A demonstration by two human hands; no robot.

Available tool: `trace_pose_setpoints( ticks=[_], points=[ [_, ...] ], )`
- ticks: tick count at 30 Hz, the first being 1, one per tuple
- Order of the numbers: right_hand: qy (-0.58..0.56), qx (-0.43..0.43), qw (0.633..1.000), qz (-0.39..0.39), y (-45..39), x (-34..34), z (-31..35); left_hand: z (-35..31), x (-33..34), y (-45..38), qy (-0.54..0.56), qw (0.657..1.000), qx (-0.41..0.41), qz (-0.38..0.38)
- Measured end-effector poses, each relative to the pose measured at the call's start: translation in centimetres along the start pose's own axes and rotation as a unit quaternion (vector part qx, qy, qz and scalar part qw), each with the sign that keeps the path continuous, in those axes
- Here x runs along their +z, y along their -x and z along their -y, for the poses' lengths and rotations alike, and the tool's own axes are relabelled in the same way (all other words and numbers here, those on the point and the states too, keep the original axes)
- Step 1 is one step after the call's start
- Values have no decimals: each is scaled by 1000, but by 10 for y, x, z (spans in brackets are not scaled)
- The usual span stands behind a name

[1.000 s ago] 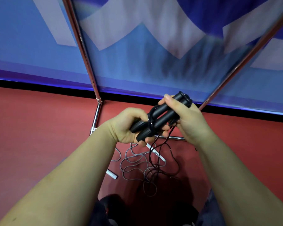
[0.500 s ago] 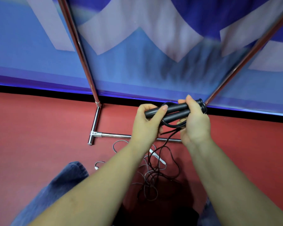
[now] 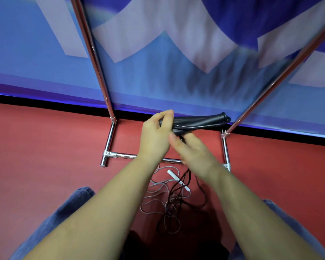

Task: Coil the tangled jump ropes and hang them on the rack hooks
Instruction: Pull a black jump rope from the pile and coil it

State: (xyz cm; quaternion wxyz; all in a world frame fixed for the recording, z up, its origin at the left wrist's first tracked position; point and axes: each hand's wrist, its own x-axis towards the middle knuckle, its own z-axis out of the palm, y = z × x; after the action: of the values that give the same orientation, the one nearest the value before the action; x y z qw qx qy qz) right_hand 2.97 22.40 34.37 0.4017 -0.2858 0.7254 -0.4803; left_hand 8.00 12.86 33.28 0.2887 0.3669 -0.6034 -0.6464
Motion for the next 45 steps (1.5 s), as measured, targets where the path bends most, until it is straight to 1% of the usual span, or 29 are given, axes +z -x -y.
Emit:
trace_pose_setpoints(
  ticks=[3, 5, 7, 9, 11, 13, 15, 16, 17, 19, 21, 22, 24, 26, 30, 33, 36, 38, 40, 42, 44, 45],
  points=[
    [85, -5, 996, 17, -5, 3, -7, 7, -11, -8, -67, 997, 30, -13],
    [139, -14, 990, 36, -7, 5, -7, 9, -16, -11, -86, 995, 31, -30],
    [162, -14, 985, 62, -5, 10, -8, 8, -19, -12, -113, 992, 36, -46],
    [164, -12, 983, 87, -2, 13, -8, 8, -21, -12, -161, 984, 40, -68],
    [187, -25, 978, 89, -1, 12, -7, 8, -24, -14, -218, 972, 31, -82],
    [222, -55, 970, 85, 2, 11, -6, 10, -27, -17, -280, 957, 7, -83],
    [257, -88, 961, 58, 6, 9, -4, 14, -32, -21, -342, 937, -27, -64],
    [267, -101, 958, 35, 8, 8, -3, 16, -34, -22, -372, 926, -46, -39],
    [274, -111, 955, 7, 8, 5, -2, 18, -35, -23, -401, 914, -60, -2],
    [279, -132, 950, -41, 7, -2, 0, 23, -34, -23, -431, 895, -67, 96],
    [284, -149, 945, -70, 4, -12, -4, 25, -31, -21, -405, 893, -70, 182],
    [283, -140, 945, -80, 2, -17, -6, 23, -29, -18, -376, 898, -74, 216],
    [294, -83, 949, -73, 2, -24, -10, 18, -28, -14, -305, 908, -95, 269],
    [302, -20, 952, -43, 1, -27, -15, 13, -27, -11, -247, 916, -116, 293],
    [195, 21, 981, -3, -7, -29, -23, 8, -27, -6, -214, 916, -138, 310],
    [114, 36, 992, 28, -8, -33, -19, 2, -29, -4, -200, 911, -157, 325],
    [95, 40, 994, 47, -7, -34, -16, -2, -34, -5, -189, 907, -152, 345],
    [61, 48, 996, 39, -6, -33, -15, 0, -34, -5, -165, 911, -150, 346],
    [-30, 57, 998, 23, -9, -30, -19, 3, -29, -6, -111, 923, -162, 331],
    [-101, 91, 991, -2, -12, -23, -21, 3, -25, -7, -55, 930, -179, 316],
    [-137, 127, 982, -34, -12, -11, -20, 1, -23, -8, -2, 927, -203, 315],
    [-148, 120, 980, -59, -10, -4, -19, 0, -22, -9, 21, 923, -222, 314]
  ],
)
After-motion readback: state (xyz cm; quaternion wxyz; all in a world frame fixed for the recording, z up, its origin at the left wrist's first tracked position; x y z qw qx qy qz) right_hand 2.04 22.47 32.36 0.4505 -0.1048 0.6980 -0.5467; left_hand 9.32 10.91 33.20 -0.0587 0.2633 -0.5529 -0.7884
